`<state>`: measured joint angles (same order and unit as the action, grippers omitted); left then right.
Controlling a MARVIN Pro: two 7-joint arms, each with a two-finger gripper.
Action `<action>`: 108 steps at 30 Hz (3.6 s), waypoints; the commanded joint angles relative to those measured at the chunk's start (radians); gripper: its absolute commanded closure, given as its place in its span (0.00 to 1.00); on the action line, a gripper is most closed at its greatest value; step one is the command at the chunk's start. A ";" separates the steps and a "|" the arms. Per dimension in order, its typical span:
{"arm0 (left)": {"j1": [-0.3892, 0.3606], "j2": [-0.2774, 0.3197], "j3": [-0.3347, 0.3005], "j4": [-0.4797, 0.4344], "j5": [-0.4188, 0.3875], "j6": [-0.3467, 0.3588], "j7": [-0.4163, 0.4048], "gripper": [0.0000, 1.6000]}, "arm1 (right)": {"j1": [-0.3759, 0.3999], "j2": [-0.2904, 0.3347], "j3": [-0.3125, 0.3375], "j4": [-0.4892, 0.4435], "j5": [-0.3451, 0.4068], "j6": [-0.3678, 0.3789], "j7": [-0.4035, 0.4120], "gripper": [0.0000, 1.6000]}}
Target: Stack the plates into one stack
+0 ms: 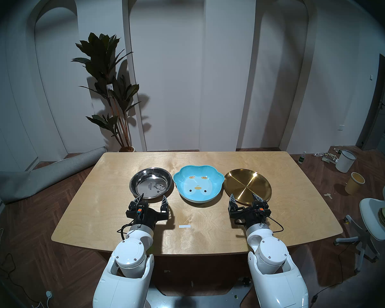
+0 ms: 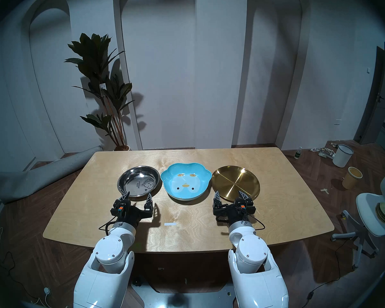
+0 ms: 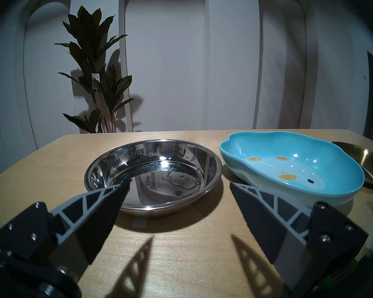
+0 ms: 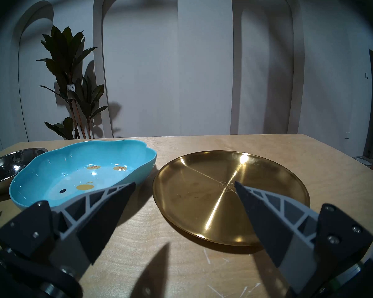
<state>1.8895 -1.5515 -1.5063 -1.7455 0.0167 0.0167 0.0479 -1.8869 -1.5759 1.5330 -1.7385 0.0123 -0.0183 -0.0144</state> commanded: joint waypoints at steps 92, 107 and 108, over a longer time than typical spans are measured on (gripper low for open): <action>-0.117 0.026 -0.089 -0.106 -0.055 0.101 0.064 0.00 | 0.425 -0.058 0.122 -0.310 1.474 0.841 -0.734 0.00; -0.117 0.028 -0.087 -0.108 -0.056 0.100 0.067 0.00 | 0.311 -0.035 0.103 -0.324 1.781 0.618 -1.036 0.00; -0.117 0.028 -0.087 -0.108 -0.056 0.100 0.067 0.00 | 0.308 -0.035 0.101 -0.325 1.803 0.583 -1.075 0.00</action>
<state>1.7850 -1.5224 -1.5941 -1.8316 -0.0420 0.1240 0.1112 -1.5333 -1.6153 1.6334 -2.0409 1.6884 0.6779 -0.9763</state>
